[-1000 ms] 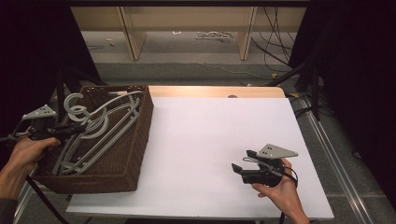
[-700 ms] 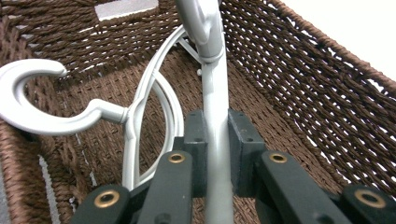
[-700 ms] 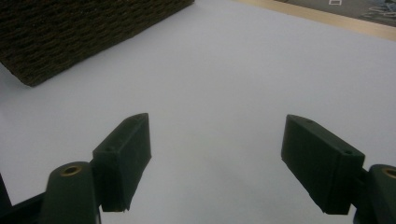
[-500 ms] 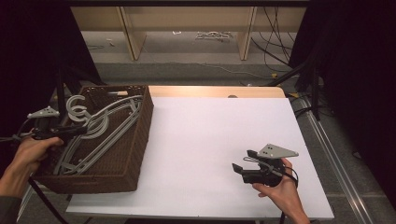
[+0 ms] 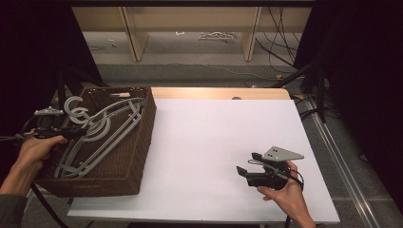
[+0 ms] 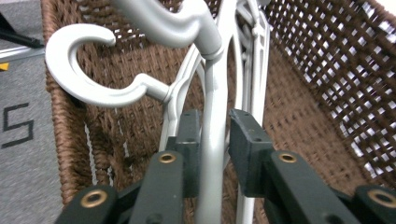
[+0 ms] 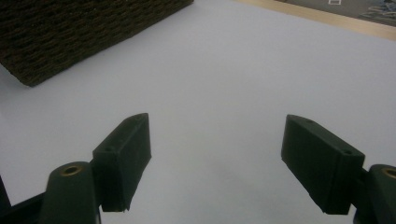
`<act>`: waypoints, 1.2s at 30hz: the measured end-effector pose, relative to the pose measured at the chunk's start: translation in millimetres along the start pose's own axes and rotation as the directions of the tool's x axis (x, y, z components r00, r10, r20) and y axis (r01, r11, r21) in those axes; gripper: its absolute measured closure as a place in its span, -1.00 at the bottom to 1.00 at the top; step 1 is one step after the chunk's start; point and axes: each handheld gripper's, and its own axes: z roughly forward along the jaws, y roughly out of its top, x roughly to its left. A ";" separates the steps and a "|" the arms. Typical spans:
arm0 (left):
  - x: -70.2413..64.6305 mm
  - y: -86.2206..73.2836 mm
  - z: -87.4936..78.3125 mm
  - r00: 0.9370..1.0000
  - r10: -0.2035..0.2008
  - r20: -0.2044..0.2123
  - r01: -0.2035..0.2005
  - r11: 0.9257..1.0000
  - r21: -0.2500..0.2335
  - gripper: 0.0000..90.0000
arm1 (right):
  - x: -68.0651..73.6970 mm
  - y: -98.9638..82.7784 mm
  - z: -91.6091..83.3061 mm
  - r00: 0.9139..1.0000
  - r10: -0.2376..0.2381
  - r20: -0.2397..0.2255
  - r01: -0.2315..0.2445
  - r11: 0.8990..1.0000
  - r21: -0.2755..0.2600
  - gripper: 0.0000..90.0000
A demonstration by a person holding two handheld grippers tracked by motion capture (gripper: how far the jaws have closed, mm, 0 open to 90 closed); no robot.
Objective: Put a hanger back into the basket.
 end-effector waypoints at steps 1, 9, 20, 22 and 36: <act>0.3 -0.3 0.9 1.000 0.000 0.001 0.000 1.000 0.006 0.63 | 0.4 0.2 -0.7 1.000 0.007 -0.001 -0.007 1.000 0.003 -0.44; 3.6 -0.4 4.1 0.999 -0.015 -0.030 0.016 0.999 0.032 0.59 | 0.1 0.2 0.3 1.000 0.004 -0.001 -0.004 1.000 -0.001 -0.44; 3.2 2.4 -11.7 0.992 -0.037 -0.121 0.035 0.999 -0.022 0.20 | -0.3 -0.2 0.3 1.000 0.006 0.002 -0.006 1.000 0.004 -0.44; -0.6 4.0 -15.5 0.991 -0.041 -0.124 0.035 0.998 -0.046 0.15 | -0.1 -0.2 0.3 1.000 0.004 -0.001 -0.004 1.000 0.004 -0.44; -67.8 10.0 -45.7 0.996 -0.085 -0.026 0.072 0.947 -0.312 -0.28 | 2.7 2.6 -3.1 1.000 0.017 0.013 -0.017 0.999 -0.030 -0.44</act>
